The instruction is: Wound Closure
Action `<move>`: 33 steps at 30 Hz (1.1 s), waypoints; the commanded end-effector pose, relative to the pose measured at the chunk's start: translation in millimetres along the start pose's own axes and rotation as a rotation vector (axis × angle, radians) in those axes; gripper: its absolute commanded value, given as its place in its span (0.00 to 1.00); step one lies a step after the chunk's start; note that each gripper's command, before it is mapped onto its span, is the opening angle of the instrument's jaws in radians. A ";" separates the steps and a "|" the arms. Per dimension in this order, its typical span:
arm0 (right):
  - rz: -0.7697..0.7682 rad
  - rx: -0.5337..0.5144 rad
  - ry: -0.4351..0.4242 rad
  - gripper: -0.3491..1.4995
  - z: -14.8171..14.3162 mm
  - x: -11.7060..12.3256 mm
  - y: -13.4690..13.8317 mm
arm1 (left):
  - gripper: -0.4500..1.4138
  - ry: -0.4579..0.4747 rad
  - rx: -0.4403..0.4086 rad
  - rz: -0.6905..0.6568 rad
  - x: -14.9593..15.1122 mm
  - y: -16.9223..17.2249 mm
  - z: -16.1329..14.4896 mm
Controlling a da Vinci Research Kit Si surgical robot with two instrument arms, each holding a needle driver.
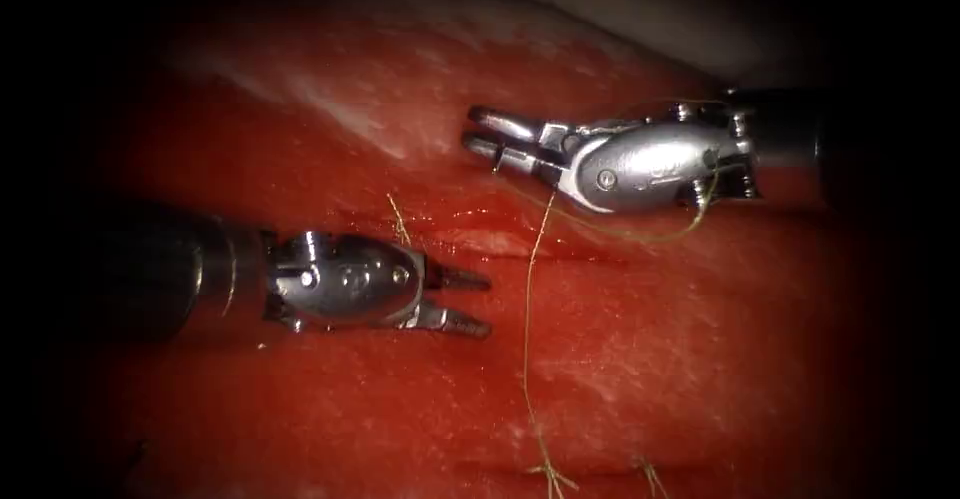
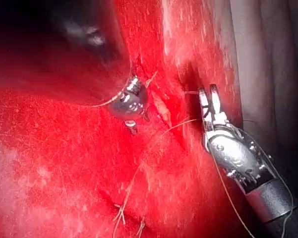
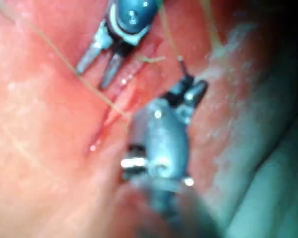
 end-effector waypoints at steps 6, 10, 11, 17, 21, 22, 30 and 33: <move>0.035 -0.006 0.012 0.00 1.1 -0.5 0.5 | 0.36 0.000 -0.001 0.000 -0.2 0.2 0.8; 0.047 -0.012 0.014 0.00 1.2 -0.8 0.9 | 0.36 0.000 -0.001 0.000 -0.2 0.2 0.9; 0.047 -0.012 0.014 0.00 1.2 -0.9 0.9 | 0.36 0.000 -0.001 0.000 -0.2 0.2 0.9; 0.048 -0.014 0.016 0.00 1.3 -0.8 1.1 | 0.36 -0.003 -0.001 0.000 -0.2 0.2 0.8; 0.139 -0.014 0.017 0.00 1.7 -1.1 1.9 | 0.36 -0.003 -0.001 0.000 -0.2 0.2 0.9; 0.162 -0.013 0.018 0.00 1.8 -1.3 2.0 | 0.36 -0.003 0.000 0.000 -0.2 0.2 0.9; 0.432 -0.002 -0.005 0.00 2.4 -2.6 3.3 | 0.36 -0.003 -0.001 -0.001 -0.1 0.3 0.9; 0.485 0.001 -0.015 0.00 2.6 -2.9 3.6 | 0.36 -0.003 -0.001 -0.001 -0.1 0.3 0.9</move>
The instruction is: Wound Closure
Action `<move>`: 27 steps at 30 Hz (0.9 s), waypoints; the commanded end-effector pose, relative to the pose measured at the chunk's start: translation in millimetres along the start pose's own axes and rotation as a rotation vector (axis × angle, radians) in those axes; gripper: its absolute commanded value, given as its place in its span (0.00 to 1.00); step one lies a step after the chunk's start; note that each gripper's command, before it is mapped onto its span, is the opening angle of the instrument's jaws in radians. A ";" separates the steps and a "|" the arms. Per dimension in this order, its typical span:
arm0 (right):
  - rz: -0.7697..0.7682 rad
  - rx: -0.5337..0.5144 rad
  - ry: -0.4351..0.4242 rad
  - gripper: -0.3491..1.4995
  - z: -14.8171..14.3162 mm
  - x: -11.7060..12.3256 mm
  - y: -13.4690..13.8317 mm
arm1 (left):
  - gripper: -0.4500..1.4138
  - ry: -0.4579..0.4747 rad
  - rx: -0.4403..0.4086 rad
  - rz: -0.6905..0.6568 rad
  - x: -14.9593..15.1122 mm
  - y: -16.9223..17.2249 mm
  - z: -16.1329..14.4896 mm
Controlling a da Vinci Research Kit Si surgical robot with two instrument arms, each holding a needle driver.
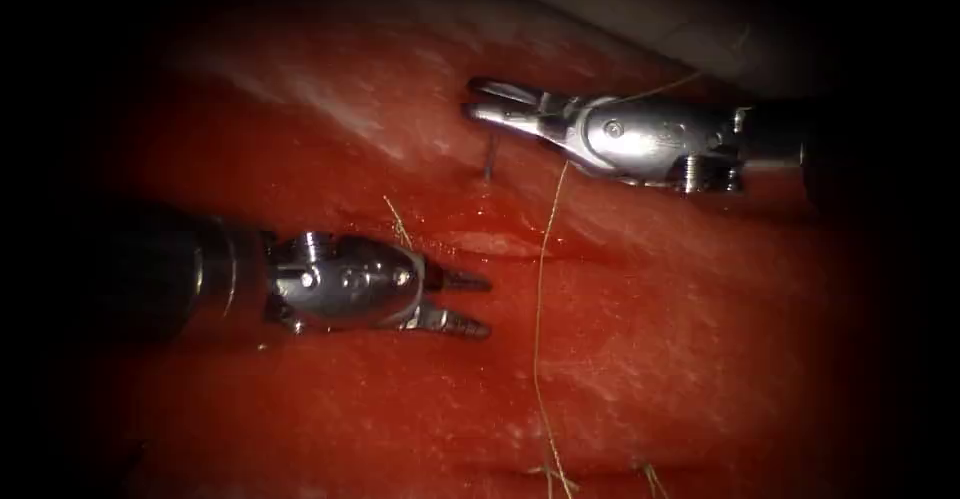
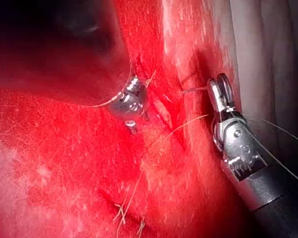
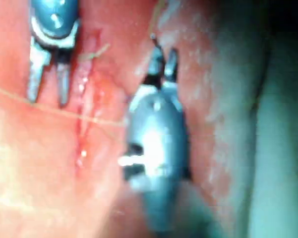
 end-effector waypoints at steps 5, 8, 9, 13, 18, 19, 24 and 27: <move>0.079 0.004 -0.025 0.00 1.2 -0.9 0.5 | 0.36 0.000 -0.001 -0.001 -0.2 0.2 0.8; 0.123 0.007 -0.040 0.00 1.3 -1.3 0.7 | 0.36 0.000 -0.002 -0.001 -0.1 0.3 0.8; 0.150 0.008 -0.044 0.00 1.3 -1.6 0.8 | 0.36 0.000 -0.002 -0.001 -0.1 0.3 0.8; 0.217 0.009 -0.049 0.00 1.3 -2.1 0.9 | 0.36 0.000 -0.002 -0.001 -0.2 0.3 0.7; 0.305 0.007 -0.050 0.00 1.5 -2.2 0.9 | 0.36 0.000 -0.002 -0.001 -0.2 0.3 0.7; 0.329 0.006 -0.049 0.00 1.6 -2.2 0.8 | 0.36 0.000 -0.002 -0.001 -0.2 0.3 0.7; 0.468 0.003 -0.061 0.00 1.8 -2.4 0.3 | 0.35 0.000 -0.002 0.000 -0.2 0.3 0.7; 0.623 0.009 -0.064 0.00 1.6 -3.0 0.0 | 0.35 0.000 -0.002 0.000 -0.2 0.3 0.7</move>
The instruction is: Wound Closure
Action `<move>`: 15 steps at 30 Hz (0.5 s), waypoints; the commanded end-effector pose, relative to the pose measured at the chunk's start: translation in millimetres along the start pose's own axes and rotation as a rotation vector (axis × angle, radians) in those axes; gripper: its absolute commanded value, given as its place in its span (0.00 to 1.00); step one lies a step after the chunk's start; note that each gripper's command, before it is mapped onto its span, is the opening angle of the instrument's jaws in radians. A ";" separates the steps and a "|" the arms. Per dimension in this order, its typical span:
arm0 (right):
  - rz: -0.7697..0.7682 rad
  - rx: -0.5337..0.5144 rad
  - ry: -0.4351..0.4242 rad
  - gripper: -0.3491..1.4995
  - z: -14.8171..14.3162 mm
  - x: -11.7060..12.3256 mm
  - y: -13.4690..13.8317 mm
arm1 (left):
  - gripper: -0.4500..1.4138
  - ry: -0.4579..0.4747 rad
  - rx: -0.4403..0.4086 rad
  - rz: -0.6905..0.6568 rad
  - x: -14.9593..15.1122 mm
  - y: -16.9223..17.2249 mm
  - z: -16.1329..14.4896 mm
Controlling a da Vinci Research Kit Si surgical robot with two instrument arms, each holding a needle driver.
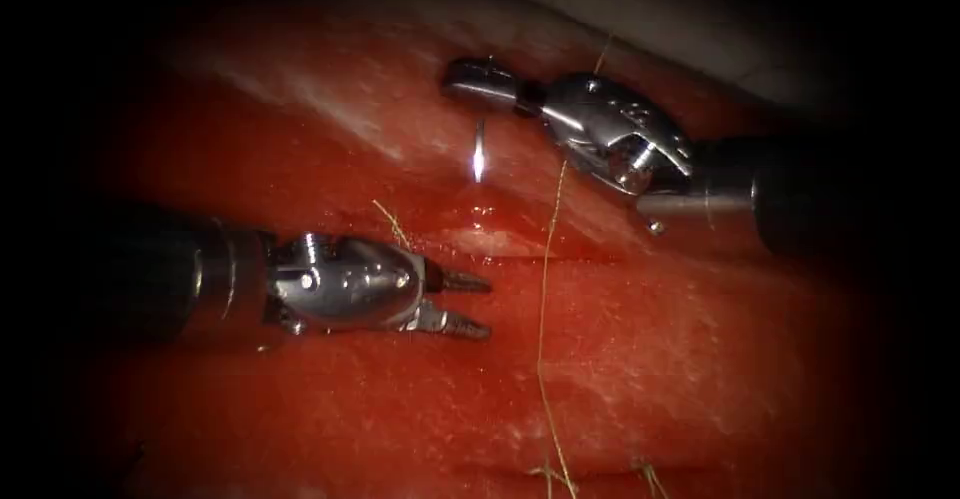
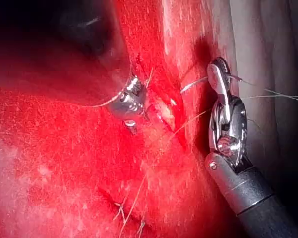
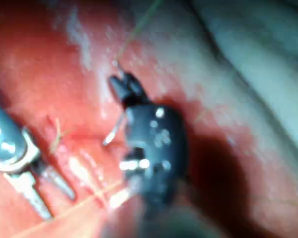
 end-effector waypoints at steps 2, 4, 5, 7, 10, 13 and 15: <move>0.021 0.003 0.000 0.00 1.0 -0.1 0.0 | 0.35 0.001 -0.002 0.000 -0.2 0.2 0.8; 0.033 0.003 0.000 0.00 1.0 -0.1 0.0 | 0.35 0.001 -0.002 0.000 -0.2 0.2 0.8; 0.051 0.004 0.001 0.00 1.0 -0.2 0.0 | 0.35 -0.002 -0.002 0.001 -0.2 0.2 0.8; 0.057 0.003 -0.002 0.00 0.9 -0.2 -0.1 | 0.35 -0.002 -0.002 0.001 -0.2 0.2 0.8; 0.080 0.004 -0.011 0.00 0.9 -0.3 -0.2 | 0.35 -0.002 -0.002 0.001 -0.3 0.2 0.8; 0.110 -0.003 -0.036 0.00 0.8 -0.5 -0.5 | 0.35 -0.005 -0.002 0.001 -0.3 0.2 0.8; 0.122 -0.014 -0.060 0.00 0.7 -0.7 -0.7 | 0.35 -0.005 -0.002 0.001 -0.3 0.2 0.8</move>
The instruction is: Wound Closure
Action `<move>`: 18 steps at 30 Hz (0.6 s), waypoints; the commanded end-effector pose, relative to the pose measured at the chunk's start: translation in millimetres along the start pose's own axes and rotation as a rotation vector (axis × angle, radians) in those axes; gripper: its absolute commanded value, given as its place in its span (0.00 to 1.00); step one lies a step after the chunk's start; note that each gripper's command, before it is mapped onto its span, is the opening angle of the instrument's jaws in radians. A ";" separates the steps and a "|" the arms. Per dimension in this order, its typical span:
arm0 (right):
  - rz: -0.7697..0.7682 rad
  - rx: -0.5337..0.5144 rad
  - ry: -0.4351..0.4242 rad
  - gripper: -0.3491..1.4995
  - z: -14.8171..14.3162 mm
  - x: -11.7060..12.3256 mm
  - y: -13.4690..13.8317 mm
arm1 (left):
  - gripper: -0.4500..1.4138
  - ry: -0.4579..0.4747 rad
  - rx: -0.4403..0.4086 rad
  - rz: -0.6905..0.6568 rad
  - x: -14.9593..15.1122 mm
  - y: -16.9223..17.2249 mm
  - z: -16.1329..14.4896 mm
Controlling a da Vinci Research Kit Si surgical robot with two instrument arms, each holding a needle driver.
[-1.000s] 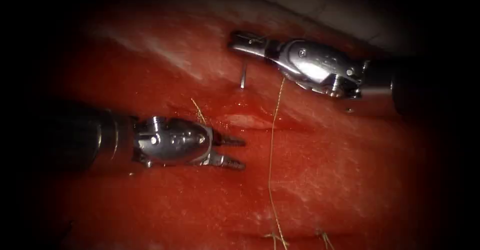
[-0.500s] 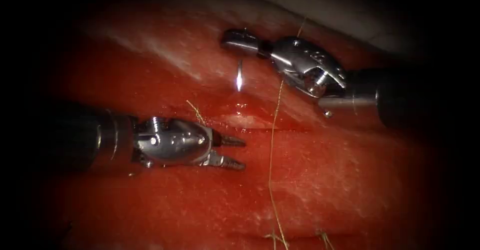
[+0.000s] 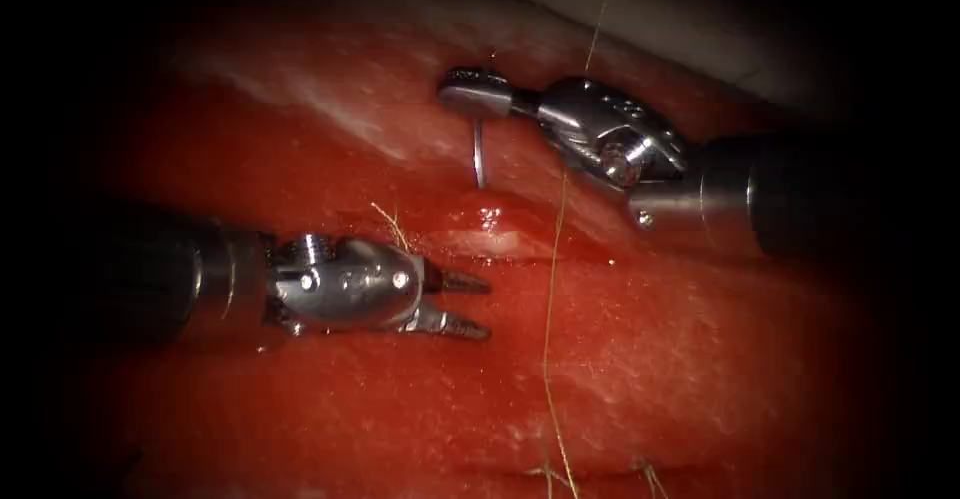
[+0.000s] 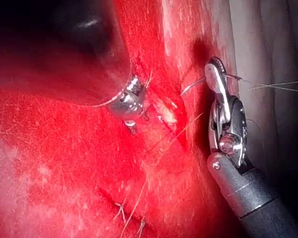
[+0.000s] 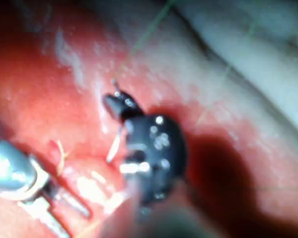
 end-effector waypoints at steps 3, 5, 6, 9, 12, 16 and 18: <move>0.013 -0.024 -0.048 0.00 0.7 -0.4 -0.2 | 0.35 0.000 -0.002 0.000 -0.2 0.2 0.8; 0.019 -0.042 -0.082 0.00 0.6 -0.5 -0.3 | 0.35 0.000 -0.002 0.000 -0.2 0.2 0.8; 0.031 -0.047 -0.092 0.00 0.5 -0.6 -0.4 | 0.35 0.000 -0.002 0.000 -0.2 0.2 0.8; 0.042 -0.062 -0.121 0.00 0.3 -0.8 -0.5 | 0.35 0.000 -0.002 0.000 -0.2 0.2 0.8; 0.072 -0.074 -0.144 0.00 0.0 -1.1 -0.9 | 0.35 0.000 -0.002 0.000 -0.2 0.2 0.8; 0.125 -0.083 -0.157 0.00 -0.1 -1.4 -1.4 | 0.35 0.000 -0.002 0.000 -0.2 0.2 0.8; 0.154 -0.086 -0.162 0.00 -0.3 -1.7 -1.8 | 0.35 0.000 -0.002 0.000 -0.3 0.2 0.8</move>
